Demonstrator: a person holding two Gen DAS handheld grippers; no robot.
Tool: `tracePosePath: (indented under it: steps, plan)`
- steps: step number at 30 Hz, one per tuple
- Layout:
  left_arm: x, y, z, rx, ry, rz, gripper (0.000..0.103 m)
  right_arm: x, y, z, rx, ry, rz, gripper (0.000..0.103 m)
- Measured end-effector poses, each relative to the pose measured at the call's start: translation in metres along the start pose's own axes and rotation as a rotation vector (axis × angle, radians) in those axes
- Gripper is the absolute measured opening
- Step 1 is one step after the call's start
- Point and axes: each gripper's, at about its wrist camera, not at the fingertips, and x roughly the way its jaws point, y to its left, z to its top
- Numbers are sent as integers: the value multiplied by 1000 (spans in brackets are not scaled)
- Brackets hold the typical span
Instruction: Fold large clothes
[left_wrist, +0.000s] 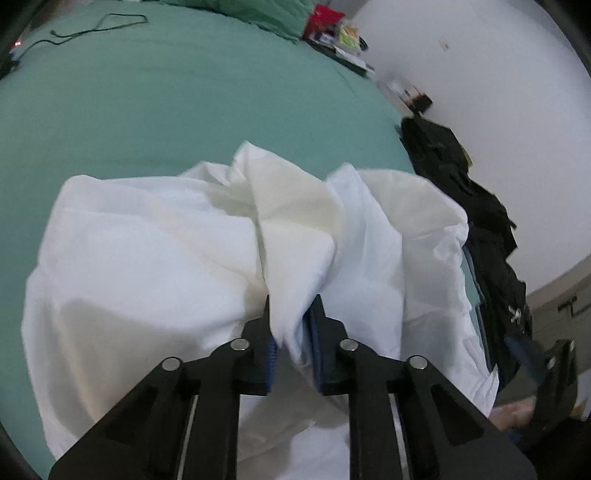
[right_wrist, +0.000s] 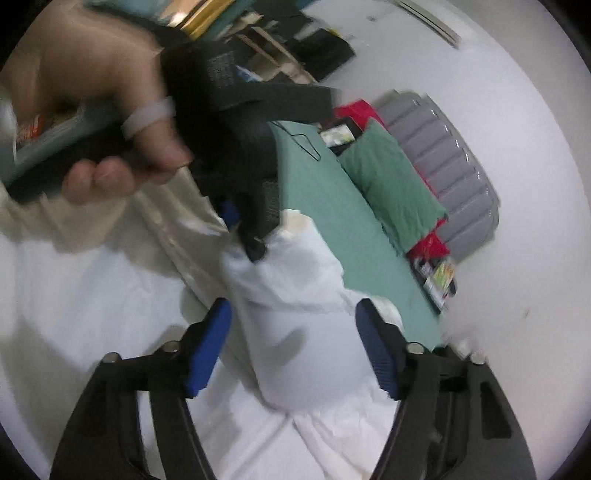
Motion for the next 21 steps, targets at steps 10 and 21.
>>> tracePosePath:
  steps: [10, 21]
  plan:
    - [-54, 4, 20, -83, -205, -21, 6, 73, -162, -24, 1018, 287, 336, 73]
    - [-63, -2, 16, -89, -242, -14, 5, 137, -131, -73, 1446, 405, 562, 58]
